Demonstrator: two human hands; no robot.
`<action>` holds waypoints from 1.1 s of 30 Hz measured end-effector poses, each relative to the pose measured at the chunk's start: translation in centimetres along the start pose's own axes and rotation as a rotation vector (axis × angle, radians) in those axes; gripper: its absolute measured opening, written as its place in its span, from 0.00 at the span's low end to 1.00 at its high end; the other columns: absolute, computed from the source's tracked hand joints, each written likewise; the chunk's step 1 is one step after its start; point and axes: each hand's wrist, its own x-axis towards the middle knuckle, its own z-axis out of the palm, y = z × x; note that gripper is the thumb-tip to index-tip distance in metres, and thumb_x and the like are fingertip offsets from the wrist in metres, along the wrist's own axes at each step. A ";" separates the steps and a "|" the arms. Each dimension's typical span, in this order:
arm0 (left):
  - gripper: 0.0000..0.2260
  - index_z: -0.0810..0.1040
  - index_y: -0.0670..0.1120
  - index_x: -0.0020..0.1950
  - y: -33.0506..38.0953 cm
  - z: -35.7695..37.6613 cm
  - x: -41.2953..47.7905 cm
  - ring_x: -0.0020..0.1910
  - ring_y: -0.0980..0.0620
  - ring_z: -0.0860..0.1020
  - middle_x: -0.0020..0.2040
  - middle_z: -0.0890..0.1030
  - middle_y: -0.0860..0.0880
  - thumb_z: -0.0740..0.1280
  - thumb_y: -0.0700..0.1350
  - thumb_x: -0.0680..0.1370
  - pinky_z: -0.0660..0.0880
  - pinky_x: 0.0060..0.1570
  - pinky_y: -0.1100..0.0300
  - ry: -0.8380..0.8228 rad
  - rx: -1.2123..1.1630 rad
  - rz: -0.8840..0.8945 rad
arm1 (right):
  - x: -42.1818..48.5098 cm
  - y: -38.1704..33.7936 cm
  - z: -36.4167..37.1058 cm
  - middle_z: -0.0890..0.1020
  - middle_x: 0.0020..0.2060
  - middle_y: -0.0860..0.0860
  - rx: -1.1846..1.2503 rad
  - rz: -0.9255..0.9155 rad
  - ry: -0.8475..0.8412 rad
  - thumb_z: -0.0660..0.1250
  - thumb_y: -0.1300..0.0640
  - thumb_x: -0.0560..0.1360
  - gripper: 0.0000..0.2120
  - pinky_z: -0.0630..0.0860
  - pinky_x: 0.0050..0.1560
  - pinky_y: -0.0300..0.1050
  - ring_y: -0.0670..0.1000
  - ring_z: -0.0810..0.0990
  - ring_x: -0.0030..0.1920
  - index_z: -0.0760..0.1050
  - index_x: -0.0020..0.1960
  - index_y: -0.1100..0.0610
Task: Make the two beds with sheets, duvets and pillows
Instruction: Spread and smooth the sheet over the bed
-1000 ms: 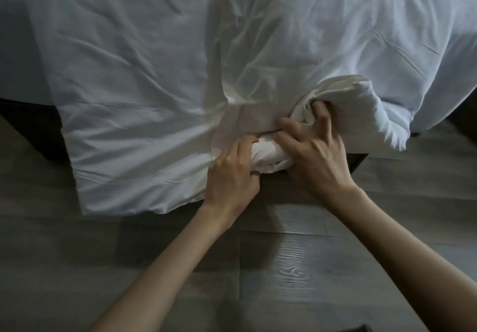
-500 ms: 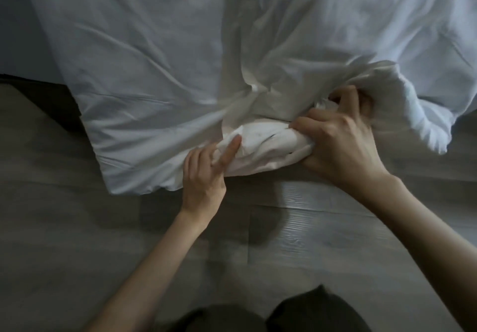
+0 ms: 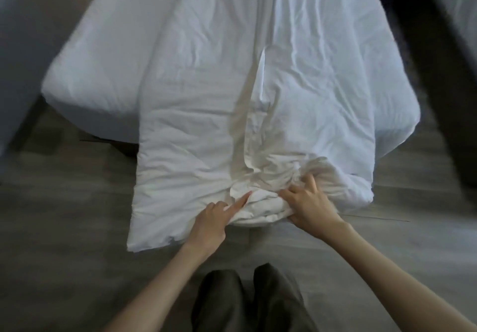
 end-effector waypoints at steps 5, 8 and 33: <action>0.51 0.23 0.72 0.65 3.1 -11.8 -4.6 0.50 0.45 0.72 0.53 0.73 0.47 0.57 0.29 0.74 0.69 0.44 0.54 -0.102 -0.004 0.035 | -3.3 -1.3 -11.3 0.78 0.33 0.45 -0.033 0.005 -0.090 0.83 0.49 0.49 0.26 0.78 0.27 0.54 0.63 0.78 0.44 0.81 0.46 0.49; 0.49 0.30 0.70 0.69 4.1 -18.0 -5.7 0.50 0.45 0.72 0.52 0.73 0.46 0.58 0.29 0.73 0.70 0.45 0.53 -0.092 0.045 0.077 | -4.4 -2.0 -17.9 0.79 0.35 0.45 -0.057 0.056 -0.117 0.82 0.50 0.51 0.26 0.79 0.33 0.56 0.63 0.77 0.46 0.82 0.48 0.49; 0.39 0.42 0.66 0.76 1.0 -46.4 18.5 0.43 0.46 0.76 0.45 0.73 0.46 0.56 0.34 0.77 0.67 0.40 0.56 0.089 0.347 0.292 | 14.5 9.4 -37.5 0.77 0.40 0.47 0.180 0.253 0.108 0.59 0.50 0.69 0.10 0.71 0.47 0.50 0.55 0.67 0.52 0.71 0.48 0.53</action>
